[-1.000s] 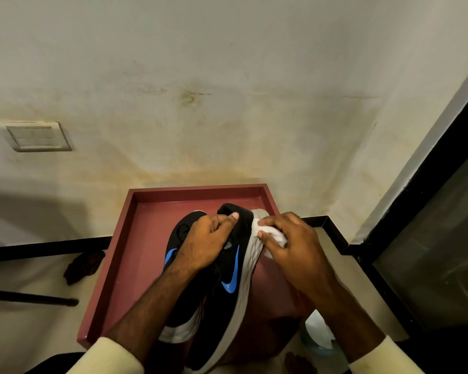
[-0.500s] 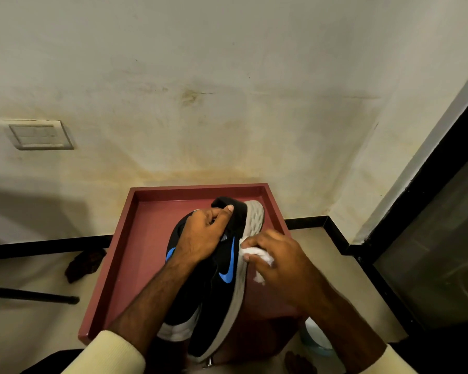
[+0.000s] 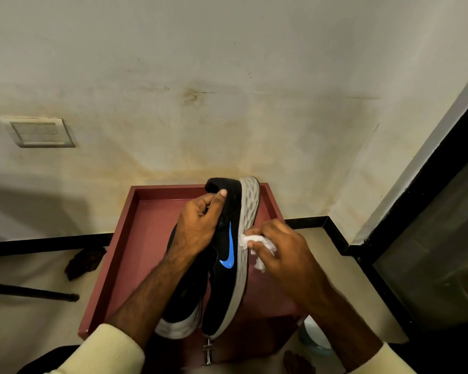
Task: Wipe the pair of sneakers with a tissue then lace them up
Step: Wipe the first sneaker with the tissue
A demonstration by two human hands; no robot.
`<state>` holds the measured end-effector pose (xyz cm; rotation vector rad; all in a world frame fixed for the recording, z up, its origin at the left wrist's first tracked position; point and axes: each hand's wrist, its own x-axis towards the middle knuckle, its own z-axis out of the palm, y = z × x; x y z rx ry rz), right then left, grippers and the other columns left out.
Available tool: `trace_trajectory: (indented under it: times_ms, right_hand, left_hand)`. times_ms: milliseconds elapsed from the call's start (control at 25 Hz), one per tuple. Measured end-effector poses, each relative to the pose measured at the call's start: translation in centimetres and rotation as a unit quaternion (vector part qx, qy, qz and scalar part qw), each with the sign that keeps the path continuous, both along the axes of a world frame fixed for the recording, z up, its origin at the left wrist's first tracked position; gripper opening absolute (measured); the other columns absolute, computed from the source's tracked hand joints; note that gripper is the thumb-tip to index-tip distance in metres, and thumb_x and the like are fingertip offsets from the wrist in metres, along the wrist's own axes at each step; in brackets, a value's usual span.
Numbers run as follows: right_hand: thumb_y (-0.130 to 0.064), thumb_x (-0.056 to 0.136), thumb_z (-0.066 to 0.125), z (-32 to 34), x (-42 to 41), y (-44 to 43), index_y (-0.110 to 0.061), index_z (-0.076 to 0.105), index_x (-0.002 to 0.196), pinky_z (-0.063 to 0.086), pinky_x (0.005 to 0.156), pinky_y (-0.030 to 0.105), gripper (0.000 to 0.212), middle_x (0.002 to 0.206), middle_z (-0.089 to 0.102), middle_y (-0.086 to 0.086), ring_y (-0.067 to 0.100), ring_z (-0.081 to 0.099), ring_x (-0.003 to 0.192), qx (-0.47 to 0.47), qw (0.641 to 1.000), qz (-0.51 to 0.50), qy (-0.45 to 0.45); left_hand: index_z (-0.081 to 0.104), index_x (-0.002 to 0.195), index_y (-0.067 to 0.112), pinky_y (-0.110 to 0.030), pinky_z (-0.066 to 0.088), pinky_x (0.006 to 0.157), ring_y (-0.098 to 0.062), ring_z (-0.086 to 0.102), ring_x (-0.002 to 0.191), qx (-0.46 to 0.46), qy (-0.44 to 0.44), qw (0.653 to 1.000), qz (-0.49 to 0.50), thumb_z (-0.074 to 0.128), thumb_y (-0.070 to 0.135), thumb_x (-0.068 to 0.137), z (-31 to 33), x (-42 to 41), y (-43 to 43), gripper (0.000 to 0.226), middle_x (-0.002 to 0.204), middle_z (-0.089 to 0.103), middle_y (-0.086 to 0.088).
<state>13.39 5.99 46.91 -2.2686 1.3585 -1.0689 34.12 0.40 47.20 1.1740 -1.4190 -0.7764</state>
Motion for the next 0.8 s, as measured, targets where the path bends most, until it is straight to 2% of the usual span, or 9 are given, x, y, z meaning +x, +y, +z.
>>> trace_trajectory:
  times_ms: [40, 120, 200, 280, 400, 520, 640, 800]
  right_hand:
    - [-0.02, 0.097, 0.071, 0.2, 0.1, -0.1, -0.023, 0.073, 0.111, 0.047, 0.08, 0.014, 0.014, 0.104, 0.064, -0.018, -0.004, 0.061, 0.096, -0.011, 1.0, -0.024, -0.011]
    - [-0.021, 0.097, 0.071, 0.3, 0.4, 0.2, -0.023, 0.074, 0.112, 0.047, 0.083, 0.013, 0.015, 0.107, 0.065, -0.018, -0.003, 0.062, 0.099, -0.004, 1.0, 0.009, -0.01]
    - [-0.025, 0.098, 0.071, 0.1, 0.4, 0.9, -0.023, 0.075, 0.114, 0.047, 0.087, 0.012, 0.017, 0.109, 0.067, -0.018, -0.003, 0.063, 0.102, 0.028, 0.996, 0.086, 0.018]
    - [-0.028, 0.099, 0.069, -0.1, 0.3, 0.9, -0.024, 0.074, 0.115, 0.048, 0.087, 0.013, 0.017, 0.109, 0.067, -0.017, -0.002, 0.063, 0.102, 0.037, 0.993, 0.102, 0.035]
    - [-0.025, 0.099, 0.069, 0.0, 0.6, 0.2, -0.025, 0.073, 0.115, 0.046, 0.084, 0.01, 0.017, 0.108, 0.064, -0.019, -0.005, 0.06, 0.1, -0.008, 1.0, 0.013, 0.01]
    - [-0.025, 0.099, 0.069, -0.2, 0.8, 0.6, -0.022, 0.074, 0.116, 0.05, 0.087, 0.015, 0.018, 0.111, 0.068, -0.013, -0.001, 0.063, 0.102, -0.006, 0.999, 0.052, 0.016]
    - [-0.026, 0.101, 0.068, -0.3, 0.3, 1.1, -0.022, 0.073, 0.118, 0.051, 0.087, 0.017, 0.019, 0.112, 0.068, -0.01, 0.002, 0.064, 0.103, 0.014, 0.994, 0.101, 0.042]
    - [-0.028, 0.101, 0.065, 0.2, 0.4, 1.0, -0.023, 0.073, 0.117, 0.045, 0.087, 0.01, 0.018, 0.112, 0.066, -0.013, -0.001, 0.061, 0.102, 0.005, 0.998, 0.051, 0.042]
  left_hand:
    - [0.055, 0.076, -0.002, -0.052, 0.046, 0.052, -0.037, 0.052, 0.055, -0.006, 0.004, 1.0, -0.005, 0.052, 0.065, 0.098, 0.1, -0.1, 0.0, 0.071, 0.07, 0.052, -0.032]
    - [0.06, 0.072, 0.005, -0.051, 0.047, 0.052, -0.037, 0.054, 0.055, 0.0, 0.026, 1.0, 0.014, 0.053, 0.064, 0.098, 0.3, -0.2, -0.2, 0.064, 0.067, 0.057, -0.026]
    - [0.053, 0.059, 0.021, -0.034, 0.037, 0.047, -0.016, 0.046, 0.048, 0.0, 0.041, 0.997, 0.059, 0.055, 0.054, 0.102, 0.6, 0.2, -0.5, 0.054, 0.051, 0.048, -0.001]
    - [0.046, 0.054, 0.027, -0.024, 0.031, 0.046, -0.004, 0.036, 0.045, -0.011, 0.034, 0.995, 0.093, 0.054, 0.044, 0.105, 0.9, 0.7, -0.5, 0.055, 0.047, 0.039, 0.012]
    - [0.046, 0.06, 0.017, -0.026, 0.032, 0.047, -0.008, 0.038, 0.048, -0.025, 0.025, 0.994, 0.099, 0.053, 0.043, 0.106, 1.0, 0.6, -0.6, 0.053, 0.052, 0.039, 0.011]
    - [0.043, 0.063, 0.01, -0.028, 0.031, 0.048, -0.012, 0.038, 0.05, -0.018, 0.027, 0.993, 0.112, 0.052, 0.046, 0.106, 1.0, 0.5, -0.6, 0.057, 0.055, 0.039, 0.003]
    - [0.04, 0.058, 0.018, -0.022, 0.03, 0.043, -0.005, 0.036, 0.043, 0.014, 0.052, 0.988, 0.144, 0.05, 0.048, 0.106, 1.1, 0.9, -0.8, 0.057, 0.046, 0.038, 0.012]
    - [0.044, 0.06, 0.023, -0.018, 0.032, 0.042, -0.002, 0.039, 0.041, 0.016, 0.048, 0.985, 0.162, 0.048, 0.049, 0.106, 1.3, 0.9, -0.9, 0.054, 0.047, 0.041, 0.013]
